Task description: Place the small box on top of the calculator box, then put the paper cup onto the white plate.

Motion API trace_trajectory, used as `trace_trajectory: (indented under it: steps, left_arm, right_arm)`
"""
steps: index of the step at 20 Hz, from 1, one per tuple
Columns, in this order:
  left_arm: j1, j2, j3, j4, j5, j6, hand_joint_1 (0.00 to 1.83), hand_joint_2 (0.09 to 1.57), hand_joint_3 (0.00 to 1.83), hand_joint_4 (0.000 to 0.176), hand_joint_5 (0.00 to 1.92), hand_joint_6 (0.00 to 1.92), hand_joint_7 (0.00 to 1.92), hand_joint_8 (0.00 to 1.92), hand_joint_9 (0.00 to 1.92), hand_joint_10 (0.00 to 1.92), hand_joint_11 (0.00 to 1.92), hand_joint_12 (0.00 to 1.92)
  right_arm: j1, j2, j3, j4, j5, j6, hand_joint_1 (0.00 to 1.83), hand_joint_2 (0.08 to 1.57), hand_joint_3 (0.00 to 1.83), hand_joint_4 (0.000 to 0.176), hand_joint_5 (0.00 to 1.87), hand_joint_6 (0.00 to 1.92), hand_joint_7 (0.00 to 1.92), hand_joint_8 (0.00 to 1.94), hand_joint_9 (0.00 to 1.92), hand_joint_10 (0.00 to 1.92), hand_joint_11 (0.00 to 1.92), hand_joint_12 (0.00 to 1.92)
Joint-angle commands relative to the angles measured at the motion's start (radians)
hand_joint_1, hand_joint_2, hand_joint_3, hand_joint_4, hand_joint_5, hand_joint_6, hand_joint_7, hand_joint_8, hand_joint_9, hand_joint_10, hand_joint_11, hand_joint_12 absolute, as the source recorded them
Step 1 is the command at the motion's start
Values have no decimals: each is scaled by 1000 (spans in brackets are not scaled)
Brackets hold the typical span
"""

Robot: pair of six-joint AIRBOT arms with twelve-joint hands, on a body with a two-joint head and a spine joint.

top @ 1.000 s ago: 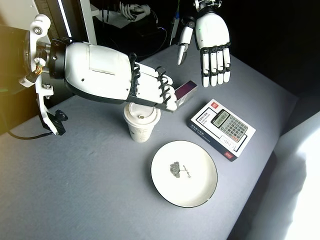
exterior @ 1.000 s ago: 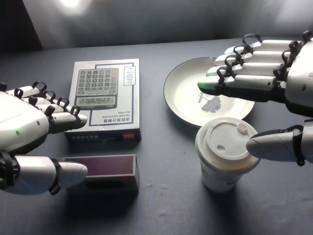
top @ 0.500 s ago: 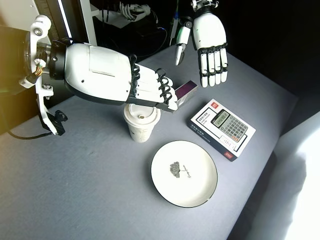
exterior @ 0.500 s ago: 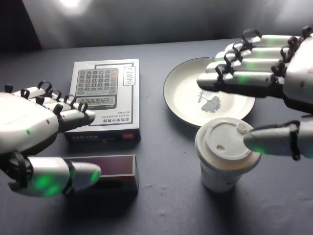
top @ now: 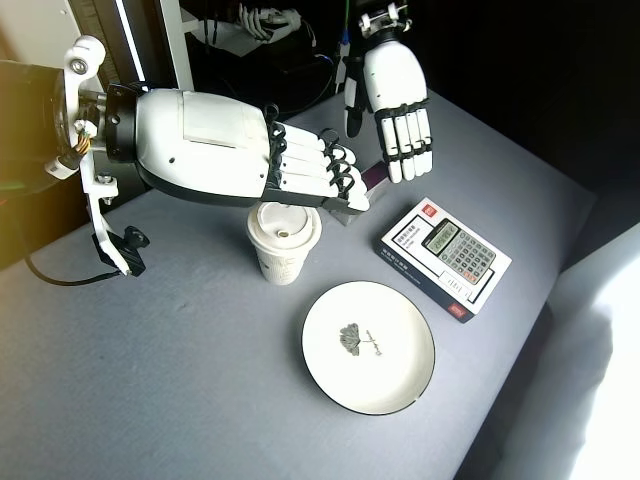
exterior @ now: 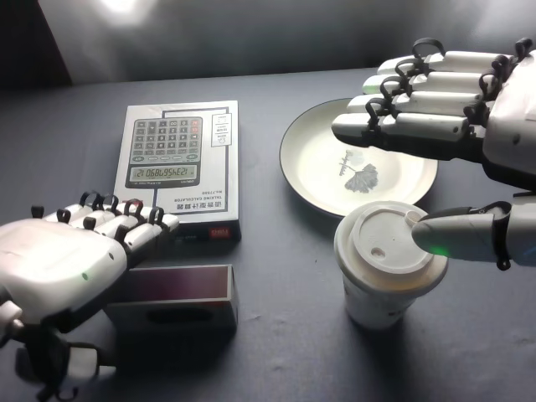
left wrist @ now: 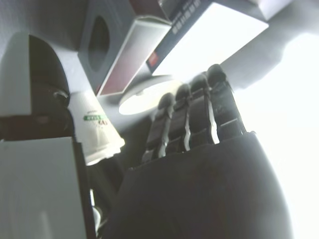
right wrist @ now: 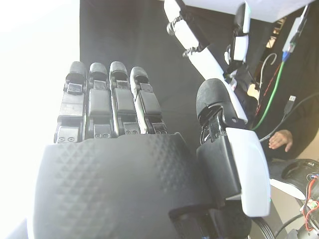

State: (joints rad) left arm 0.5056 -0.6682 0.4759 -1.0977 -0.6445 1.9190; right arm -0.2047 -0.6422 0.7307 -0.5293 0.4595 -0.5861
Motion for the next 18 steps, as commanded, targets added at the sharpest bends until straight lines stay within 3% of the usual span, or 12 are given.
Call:
trace_trajectory:
  steps: [1,4,6,8,11,13,14,17,18]
  left_arm:
    - [-1,-1,1,26,-94,8,1223,1031,17,0,0,0,0,0,0,0,0,94]
    - [9,-23,15,8,-118,12,1219,1050,11,0,0,0,0,0,0,0,0,77]
    - [12,-37,32,5,-119,12,1259,1046,0,0,37,8,45,3,37,4,0,175]
    - [12,-82,65,5,-119,4,1245,1051,0,0,46,3,54,3,50,3,0,208]
    - [15,-107,89,-11,-128,2,1131,1095,11,0,33,0,39,0,40,0,0,224]
    - [15,-125,102,-19,-131,-1,1151,1090,2,0,71,5,85,5,67,5,0,250]
    - [15,-139,110,-25,-136,-5,1137,1107,6,0,71,2,86,2,71,3,0,236]
    - [20,-164,112,-38,-154,-5,1127,1126,7,0,96,7,103,4,86,5,0,257]
    - [25,-175,113,-41,-162,-5,1156,1090,0,0,139,7,145,4,124,7,0,368]
  right_arm:
    - [2,9,-4,50,114,-26,0,1370,2,0,82,7,99,4,80,7,0,214]
    - [-34,14,-27,240,121,-189,0,1366,0,0,93,2,114,2,89,5,0,228]
    - [-54,19,-38,326,126,-210,0,1372,1,0,100,2,123,1,101,5,0,278]
    - [-130,36,-28,393,173,-204,0,1368,0,0,115,3,155,6,134,11,0,394]
    - [-152,34,10,354,197,-136,0,1378,2,0,90,4,125,4,107,7,0,313]
    - [-145,34,22,309,197,-84,0,1381,1,0,73,2,105,2,81,4,0,257]
    - [-138,33,31,280,197,-34,0,1384,0,0,133,5,169,2,144,13,0,439]
    - [-99,21,58,170,198,75,0,1380,0,0,97,1,133,0,109,0,0,335]
    - [-86,19,66,132,198,106,0,1377,0,0,117,5,149,4,121,4,0,373]
